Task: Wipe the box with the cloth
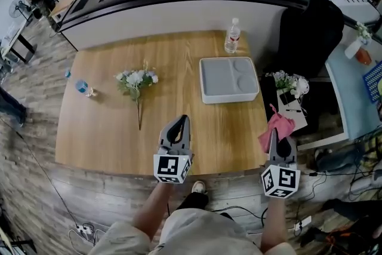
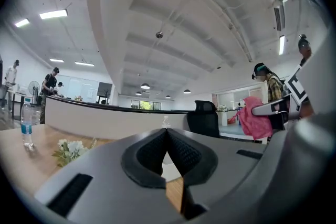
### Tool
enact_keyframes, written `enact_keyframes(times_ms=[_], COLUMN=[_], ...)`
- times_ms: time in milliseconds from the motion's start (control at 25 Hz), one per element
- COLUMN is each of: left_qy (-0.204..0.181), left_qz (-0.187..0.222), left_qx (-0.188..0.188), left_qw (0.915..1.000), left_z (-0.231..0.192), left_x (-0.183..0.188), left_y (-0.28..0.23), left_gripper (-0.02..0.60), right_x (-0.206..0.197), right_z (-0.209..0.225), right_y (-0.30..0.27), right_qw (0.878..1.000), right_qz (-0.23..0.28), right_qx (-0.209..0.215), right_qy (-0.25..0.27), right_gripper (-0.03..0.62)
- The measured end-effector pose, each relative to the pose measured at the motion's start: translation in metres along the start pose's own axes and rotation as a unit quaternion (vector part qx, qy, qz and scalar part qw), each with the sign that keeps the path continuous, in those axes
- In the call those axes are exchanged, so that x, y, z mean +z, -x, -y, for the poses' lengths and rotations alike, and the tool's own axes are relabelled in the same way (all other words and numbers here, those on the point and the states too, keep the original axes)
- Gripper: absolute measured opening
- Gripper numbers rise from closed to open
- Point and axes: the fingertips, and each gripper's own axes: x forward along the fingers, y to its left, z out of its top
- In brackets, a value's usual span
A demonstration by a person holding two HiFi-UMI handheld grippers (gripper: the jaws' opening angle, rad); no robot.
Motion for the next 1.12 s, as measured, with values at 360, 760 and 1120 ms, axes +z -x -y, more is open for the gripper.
enact_keyframes(times_ms=[360,760,1120], left_qy=[-0.005,-0.040,-0.045], left_qz=[0.010,0.030,0.045], left_qx=[0.016,0.049,0.087], left_qw=[0.9998,0.9975,0.9942], left_z=[-0.044,-0.055,-0.036], left_x=[0.011,0.034,0.053], left_y=[-0.021,-0.039,-0.066], left_gripper=[0.014,0.014,0.014], right_x=[0.018,0.036,0.054], right_z=[-0.022,-0.017,0.014], right_y=[-0.045,-0.088,-0.132], right_qw=[1.000,0.998,0.995], right_qz=[0.016,0.041,0.057], right_qx=[0.010,0.040,0.082], right_qy=[0.002,-0.005,-0.011], right_gripper=[0.057,0.057,0.057])
